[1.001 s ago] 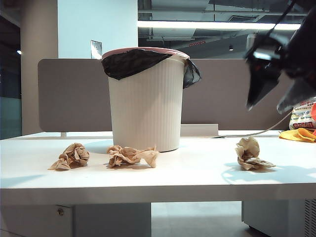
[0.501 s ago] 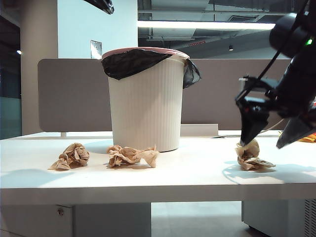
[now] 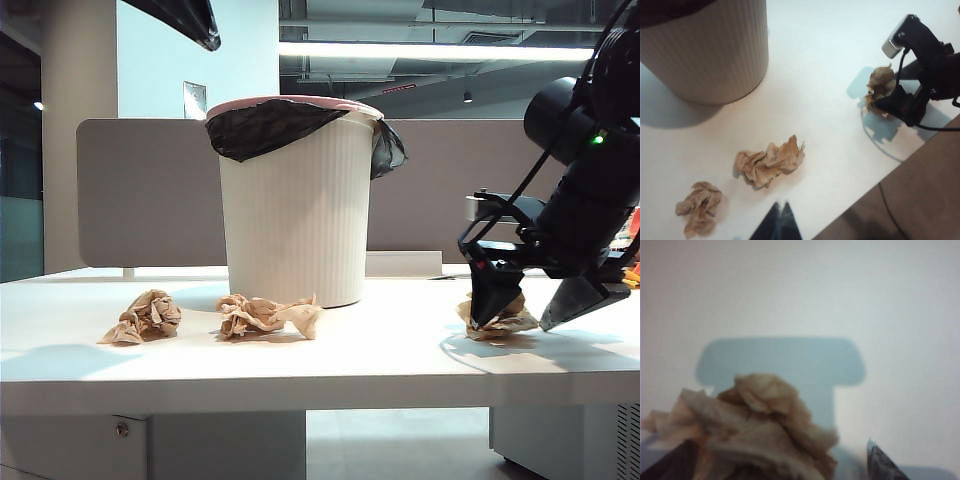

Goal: Pick up all the trash on the table and put it in the trash can.

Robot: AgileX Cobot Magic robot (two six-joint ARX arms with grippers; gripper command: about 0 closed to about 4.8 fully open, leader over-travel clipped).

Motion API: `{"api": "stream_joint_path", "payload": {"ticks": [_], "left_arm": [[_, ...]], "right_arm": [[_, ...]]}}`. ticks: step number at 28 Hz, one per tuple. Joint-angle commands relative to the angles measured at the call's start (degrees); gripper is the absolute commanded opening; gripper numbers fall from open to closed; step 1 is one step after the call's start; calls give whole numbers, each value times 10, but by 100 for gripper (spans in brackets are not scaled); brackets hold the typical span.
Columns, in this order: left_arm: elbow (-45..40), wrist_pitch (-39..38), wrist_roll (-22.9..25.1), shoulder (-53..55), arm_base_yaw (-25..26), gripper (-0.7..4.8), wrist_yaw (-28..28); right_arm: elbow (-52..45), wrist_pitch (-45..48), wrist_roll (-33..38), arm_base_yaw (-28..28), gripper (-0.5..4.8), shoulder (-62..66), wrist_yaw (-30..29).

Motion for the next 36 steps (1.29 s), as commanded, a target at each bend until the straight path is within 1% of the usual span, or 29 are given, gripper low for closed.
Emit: {"api": "stream_joint_path", "payload": {"ticks": [1, 2, 3, 4, 9, 12, 14, 16, 20, 22, 23, 27, 30, 33, 36], "left_arm": [[1, -7, 2, -1, 0, -6, -2], [1, -9, 2, -1, 0, -6, -2], [1, -10, 2, -1, 0, -6, -2], [1, -10, 2, -1, 0, -6, -2], [2, 11, 3, -1, 0, -6, -16], [3, 49, 18, -2, 0, -6, -17], [15, 65, 29, -2, 0, -5, -17], [32, 83, 40, -2, 0, -5, -23], [79, 113, 41, 1, 1, -6, -79], [110, 116, 41, 3, 7, -6, -86], [125, 116, 41, 9, 16, -6, -79], [192, 114, 41, 34, 54, -6, -31], [234, 111, 41, 64, 96, -6, -16], [239, 104, 35, 83, 118, -5, 22], [237, 68, 37, 92, 122, -6, 25]], "right_arm": [[-2, -18, 3, 0, 161, 6, -1], [-2, -18, 3, 0, 42, 4, -2], [-1, -17, 3, 0, -15, 1, -3], [3, -19, 4, 0, -3, -2, -4], [40, -44, 6, 3, -4, -35, -5], [83, -61, 6, 6, -4, -68, -9], [121, -65, 8, 7, -4, -92, -26], [168, -67, 10, 13, -4, -111, -38], [297, -88, 9, 23, -4, -119, -64], [361, -90, 8, 34, -4, -109, -64], [388, -90, 9, 35, -4, -103, -64], [507, -91, 9, 60, -4, -46, -64], [629, -101, 10, 85, -4, 39, -71], [749, -111, 16, 102, -4, 140, -77], [840, -120, 29, 116, -4, 238, -81]]}}
